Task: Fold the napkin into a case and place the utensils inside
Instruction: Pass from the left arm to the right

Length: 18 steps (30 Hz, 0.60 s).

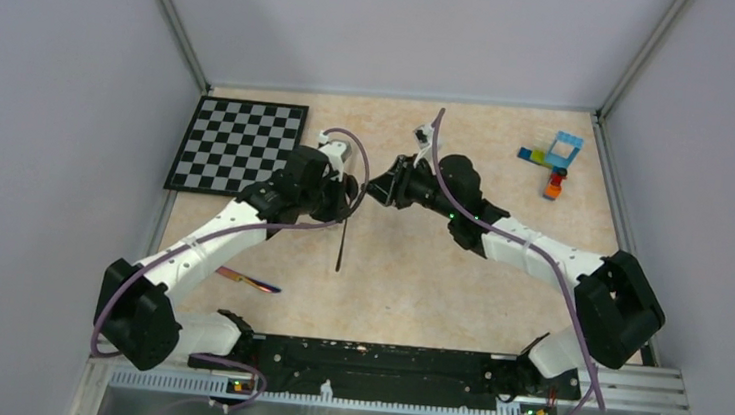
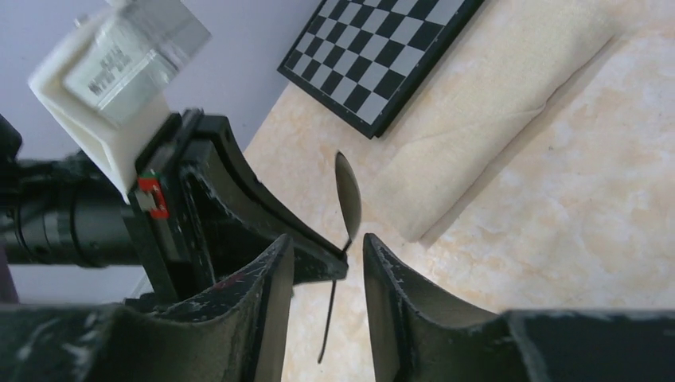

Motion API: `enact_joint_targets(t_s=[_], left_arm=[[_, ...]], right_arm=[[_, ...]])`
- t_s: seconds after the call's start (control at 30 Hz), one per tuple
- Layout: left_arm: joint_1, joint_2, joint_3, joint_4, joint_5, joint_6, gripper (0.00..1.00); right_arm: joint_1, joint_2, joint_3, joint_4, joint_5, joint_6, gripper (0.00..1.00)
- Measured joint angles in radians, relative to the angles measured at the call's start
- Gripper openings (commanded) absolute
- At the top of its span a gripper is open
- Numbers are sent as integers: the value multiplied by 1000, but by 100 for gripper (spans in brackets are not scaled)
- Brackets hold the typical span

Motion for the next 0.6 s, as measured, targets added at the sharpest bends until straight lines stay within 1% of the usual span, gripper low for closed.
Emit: enact_joint_targets(t_s=[0.2, 0.4, 0.6], left_arm=[[-10, 16, 2, 0, 6, 12, 0], [-12, 38, 19, 0, 13, 26, 0], [-13, 45, 31, 0, 13, 31, 0]], right_arm=[[9, 61, 93, -12, 37, -19, 34], [25, 109, 120, -36, 60, -45, 34], [32, 133, 120, -51, 70, -55, 26]])
